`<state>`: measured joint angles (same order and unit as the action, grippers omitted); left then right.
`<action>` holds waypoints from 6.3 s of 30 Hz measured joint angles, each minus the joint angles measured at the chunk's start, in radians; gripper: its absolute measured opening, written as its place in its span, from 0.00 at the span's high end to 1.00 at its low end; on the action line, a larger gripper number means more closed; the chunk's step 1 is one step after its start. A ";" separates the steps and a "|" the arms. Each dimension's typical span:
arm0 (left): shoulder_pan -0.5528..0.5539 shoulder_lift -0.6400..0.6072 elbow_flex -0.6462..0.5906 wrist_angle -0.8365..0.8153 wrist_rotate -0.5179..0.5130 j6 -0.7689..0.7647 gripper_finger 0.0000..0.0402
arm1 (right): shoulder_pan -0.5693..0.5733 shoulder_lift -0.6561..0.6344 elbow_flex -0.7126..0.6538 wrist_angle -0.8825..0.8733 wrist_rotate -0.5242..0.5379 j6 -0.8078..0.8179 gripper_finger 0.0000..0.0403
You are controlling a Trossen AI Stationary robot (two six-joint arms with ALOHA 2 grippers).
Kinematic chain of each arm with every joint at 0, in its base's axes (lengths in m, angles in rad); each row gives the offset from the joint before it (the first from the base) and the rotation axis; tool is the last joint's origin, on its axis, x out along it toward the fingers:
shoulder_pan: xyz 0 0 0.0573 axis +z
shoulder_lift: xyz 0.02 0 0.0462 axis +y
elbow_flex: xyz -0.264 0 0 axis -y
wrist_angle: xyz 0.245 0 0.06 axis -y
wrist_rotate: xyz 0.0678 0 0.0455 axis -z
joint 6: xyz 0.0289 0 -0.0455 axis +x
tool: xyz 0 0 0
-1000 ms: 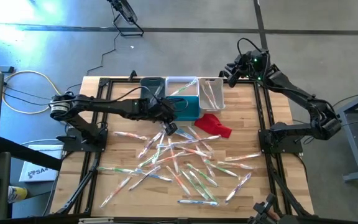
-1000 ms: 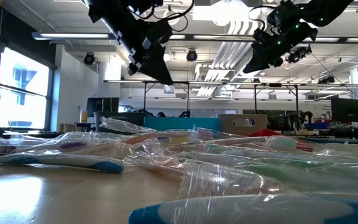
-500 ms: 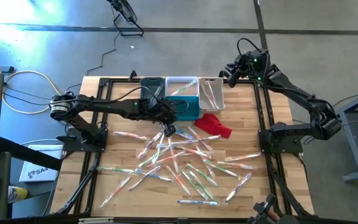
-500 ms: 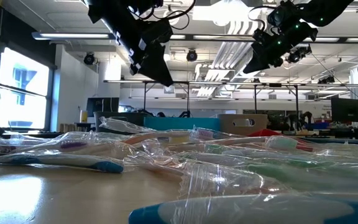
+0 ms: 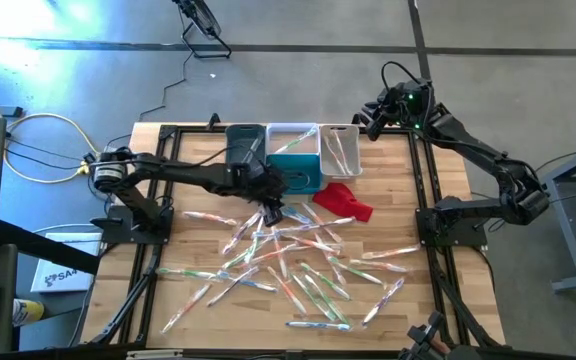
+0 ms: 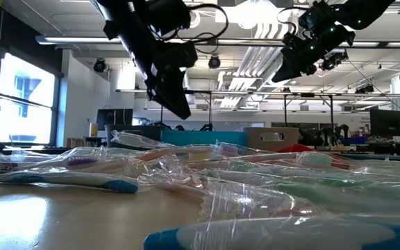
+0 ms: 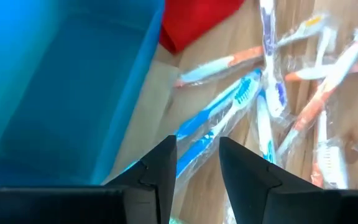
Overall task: Pick & Place Toothbrushes
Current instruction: Put the blue toothbrush into the gray bin
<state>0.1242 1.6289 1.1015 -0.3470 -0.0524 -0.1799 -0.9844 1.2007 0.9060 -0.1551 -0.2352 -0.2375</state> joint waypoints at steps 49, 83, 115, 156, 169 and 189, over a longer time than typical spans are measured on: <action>-0.053 0.238 0.000 0.079 -0.057 0.044 0.70 | 0.000 0.000 0.000 -0.069 0.000 -0.002 0.83; -0.053 0.237 0.002 0.023 0.018 0.005 0.70 | 0.000 0.000 0.000 -0.068 0.000 -0.004 0.83; -0.053 0.238 0.000 0.022 0.045 -0.036 0.92 | 0.000 0.000 -0.001 -0.075 -0.001 -0.004 0.83; -0.004 0.174 -0.002 -0.033 0.090 0.211 0.98 | 0.001 0.000 -0.001 -0.075 0.001 0.055 0.83; 0.039 0.018 -0.046 -0.060 0.095 0.242 0.98 | 0.001 0.000 -0.001 -0.074 0.001 0.057 0.83; 0.039 -0.326 -0.048 -0.125 0.054 0.038 0.98 | 0.002 0.000 -0.001 -0.074 0.001 0.058 0.83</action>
<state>0.1635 1.3029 1.0534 -0.4719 0.0017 -0.1415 -0.9826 1.2010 0.9054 -0.2288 -0.2344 -0.1795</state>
